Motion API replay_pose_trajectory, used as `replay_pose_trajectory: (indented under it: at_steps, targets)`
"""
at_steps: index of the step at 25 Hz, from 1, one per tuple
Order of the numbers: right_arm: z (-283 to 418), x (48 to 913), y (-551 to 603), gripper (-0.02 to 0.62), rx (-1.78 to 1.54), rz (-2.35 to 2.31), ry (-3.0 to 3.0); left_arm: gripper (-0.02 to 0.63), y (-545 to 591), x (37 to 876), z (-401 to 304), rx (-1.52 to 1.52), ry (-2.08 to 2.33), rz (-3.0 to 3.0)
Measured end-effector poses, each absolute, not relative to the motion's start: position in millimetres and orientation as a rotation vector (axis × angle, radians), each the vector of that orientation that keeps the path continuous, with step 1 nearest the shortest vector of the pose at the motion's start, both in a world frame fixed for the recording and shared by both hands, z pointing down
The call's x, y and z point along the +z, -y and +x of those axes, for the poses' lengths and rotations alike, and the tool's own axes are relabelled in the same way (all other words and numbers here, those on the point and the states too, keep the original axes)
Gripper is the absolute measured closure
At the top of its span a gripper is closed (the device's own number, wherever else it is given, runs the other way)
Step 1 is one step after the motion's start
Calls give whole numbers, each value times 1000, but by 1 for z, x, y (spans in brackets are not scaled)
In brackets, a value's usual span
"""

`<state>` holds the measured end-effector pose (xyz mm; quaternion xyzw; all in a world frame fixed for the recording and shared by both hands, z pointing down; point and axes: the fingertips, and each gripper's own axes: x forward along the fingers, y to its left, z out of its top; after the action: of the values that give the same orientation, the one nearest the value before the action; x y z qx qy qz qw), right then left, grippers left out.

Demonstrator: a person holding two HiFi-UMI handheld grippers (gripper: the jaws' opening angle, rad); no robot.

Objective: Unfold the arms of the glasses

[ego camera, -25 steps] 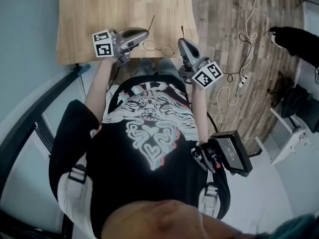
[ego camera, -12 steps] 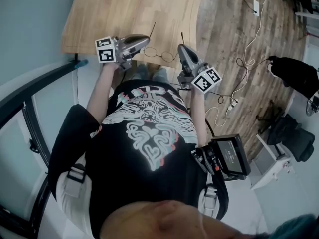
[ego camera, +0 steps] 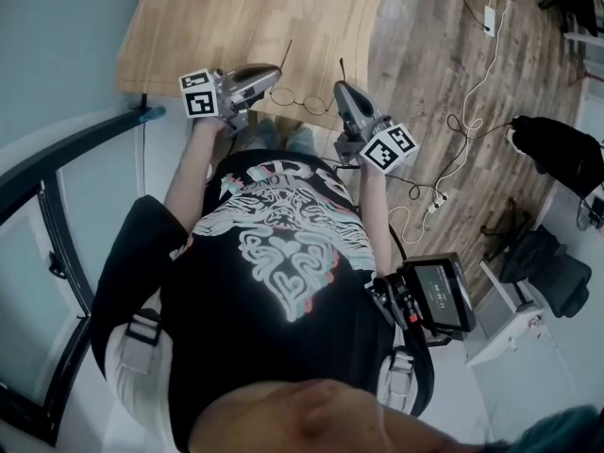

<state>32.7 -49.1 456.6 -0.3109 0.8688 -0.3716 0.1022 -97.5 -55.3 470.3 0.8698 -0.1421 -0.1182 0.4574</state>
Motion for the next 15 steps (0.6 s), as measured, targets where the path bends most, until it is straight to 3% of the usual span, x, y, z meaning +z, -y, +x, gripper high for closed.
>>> replay_pose_trajectory:
  at_steps: [15]
  targets:
    - [32,459,49,595,-1111,-912,-2564,611,54,472,-99,-300,349,2127]
